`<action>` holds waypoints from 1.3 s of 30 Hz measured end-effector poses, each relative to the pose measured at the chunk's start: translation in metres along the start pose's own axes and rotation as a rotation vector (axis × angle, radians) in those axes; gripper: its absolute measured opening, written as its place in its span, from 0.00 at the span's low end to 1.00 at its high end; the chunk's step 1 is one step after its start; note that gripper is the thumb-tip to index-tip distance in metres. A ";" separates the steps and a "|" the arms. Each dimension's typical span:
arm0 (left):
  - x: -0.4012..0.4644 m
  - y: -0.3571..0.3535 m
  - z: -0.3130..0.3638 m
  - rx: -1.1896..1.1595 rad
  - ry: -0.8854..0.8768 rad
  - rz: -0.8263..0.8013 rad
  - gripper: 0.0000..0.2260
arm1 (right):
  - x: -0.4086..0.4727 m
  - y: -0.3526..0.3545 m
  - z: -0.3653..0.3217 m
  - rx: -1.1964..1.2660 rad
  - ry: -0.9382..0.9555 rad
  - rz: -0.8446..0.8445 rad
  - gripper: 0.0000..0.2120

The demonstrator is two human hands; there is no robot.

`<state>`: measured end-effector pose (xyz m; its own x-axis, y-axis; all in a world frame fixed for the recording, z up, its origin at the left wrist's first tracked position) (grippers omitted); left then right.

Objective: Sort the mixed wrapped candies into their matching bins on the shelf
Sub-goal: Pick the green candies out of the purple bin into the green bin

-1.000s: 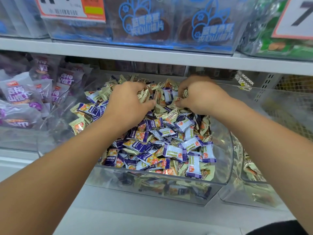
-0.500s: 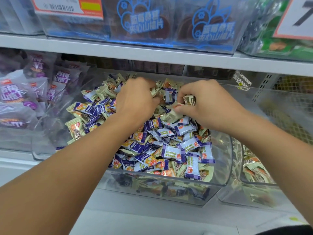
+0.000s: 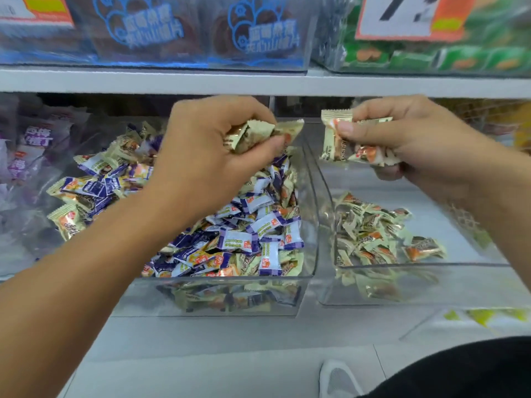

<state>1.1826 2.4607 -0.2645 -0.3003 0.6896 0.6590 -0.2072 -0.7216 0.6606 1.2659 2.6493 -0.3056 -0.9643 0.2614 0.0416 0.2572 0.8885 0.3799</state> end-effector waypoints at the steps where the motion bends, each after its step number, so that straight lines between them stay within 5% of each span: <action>1: 0.008 -0.009 0.010 -0.041 -0.009 -0.043 0.06 | -0.001 0.011 0.017 0.010 -0.084 0.007 0.11; 7: 0.043 -0.081 0.058 -0.081 -0.077 -0.307 0.05 | -0.021 0.049 0.103 -0.045 -0.506 0.097 0.12; 11: 0.055 -0.110 0.061 0.008 -0.032 -0.380 0.08 | -0.037 0.064 0.109 -0.074 -0.549 0.124 0.11; 15: 0.061 -0.132 0.053 0.125 0.040 -0.445 0.24 | -0.044 0.072 0.108 -0.096 -0.527 0.118 0.10; 18: 0.060 -0.145 0.047 0.090 0.078 -0.515 0.22 | -0.044 0.073 0.109 -0.171 -0.531 0.076 0.09; 25: 0.049 -0.151 0.048 0.005 0.007 -0.610 0.31 | -0.035 0.072 0.095 -0.268 -0.443 0.062 0.09; 29: 0.046 -0.113 0.035 0.001 0.000 -0.396 0.17 | -0.025 0.070 0.067 -0.465 -0.308 0.142 0.07; 33: 0.022 -0.062 -0.021 0.005 0.133 -0.218 0.05 | -0.020 0.018 -0.013 -0.551 0.159 0.181 0.03; 35: 0.001 -0.048 -0.056 0.059 0.223 -0.273 0.05 | -0.019 -0.029 -0.042 -0.617 0.312 0.082 0.04; 39: -0.046 -0.048 -0.087 0.110 0.303 -0.585 0.18 | 0.014 -0.106 -0.041 -1.077 0.230 -0.154 0.14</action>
<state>1.1249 2.4582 -0.3578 -0.4186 0.9060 0.0618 -0.3242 -0.2127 0.9218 1.2232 2.5435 -0.3073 -0.9986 0.0014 0.0528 0.0527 0.0844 0.9950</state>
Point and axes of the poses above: each hand's wrist, its own x-axis towards the middle knuckle, its own y-axis out of the back of the hand, z = x × y, the point moved 10 cm from there along x, towards the middle knuckle, and after that the axes turned 11 degrees about -z, right-handed, at the moved point
